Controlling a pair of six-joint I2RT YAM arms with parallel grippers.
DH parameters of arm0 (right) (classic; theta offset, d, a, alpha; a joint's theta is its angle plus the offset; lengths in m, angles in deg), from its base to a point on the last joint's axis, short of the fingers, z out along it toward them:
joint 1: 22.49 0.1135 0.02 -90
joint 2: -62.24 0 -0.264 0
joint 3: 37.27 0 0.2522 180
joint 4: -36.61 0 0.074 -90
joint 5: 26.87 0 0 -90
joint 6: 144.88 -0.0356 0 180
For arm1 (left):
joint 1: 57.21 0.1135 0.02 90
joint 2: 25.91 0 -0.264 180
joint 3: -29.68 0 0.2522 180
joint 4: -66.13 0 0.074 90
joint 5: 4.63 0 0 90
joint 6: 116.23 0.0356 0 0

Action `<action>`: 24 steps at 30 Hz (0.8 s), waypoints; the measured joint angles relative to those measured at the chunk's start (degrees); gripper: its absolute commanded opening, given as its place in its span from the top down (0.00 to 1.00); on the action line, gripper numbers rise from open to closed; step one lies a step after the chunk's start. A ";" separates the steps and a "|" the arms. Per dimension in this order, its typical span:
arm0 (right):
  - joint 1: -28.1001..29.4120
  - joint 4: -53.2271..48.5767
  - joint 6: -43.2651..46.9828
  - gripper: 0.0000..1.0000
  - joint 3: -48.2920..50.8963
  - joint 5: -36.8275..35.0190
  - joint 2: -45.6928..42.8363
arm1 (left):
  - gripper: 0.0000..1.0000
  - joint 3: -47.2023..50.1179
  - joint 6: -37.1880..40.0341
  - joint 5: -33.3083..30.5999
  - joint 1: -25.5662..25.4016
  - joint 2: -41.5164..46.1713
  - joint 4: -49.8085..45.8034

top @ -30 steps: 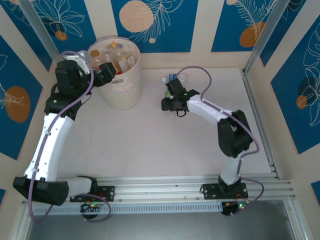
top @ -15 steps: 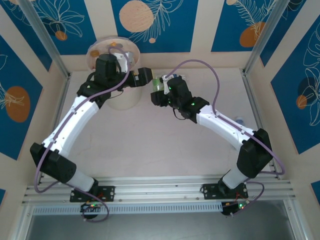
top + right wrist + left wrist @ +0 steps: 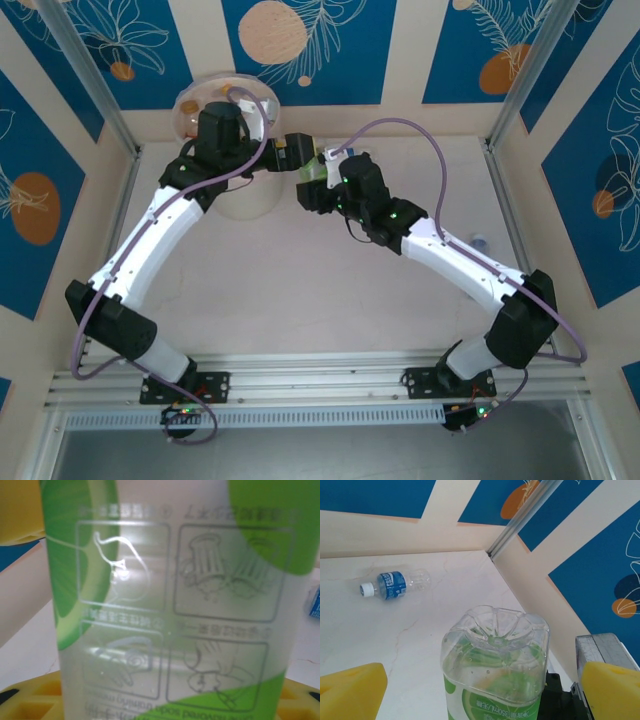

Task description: Put the plastic bottles in the bin

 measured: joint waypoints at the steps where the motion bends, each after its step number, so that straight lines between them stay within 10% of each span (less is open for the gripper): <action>1: 0.00 0.15 -0.02 0.43 0.09 0.22 -0.17 | 0.00 -0.13 0.00 0.39 0.00 -0.07 0.00; 24: -0.02 2.84 -0.66 0.43 0.48 2.82 -2.05 | 0.11 0.46 0.72 12.17 1.27 -0.31 0.20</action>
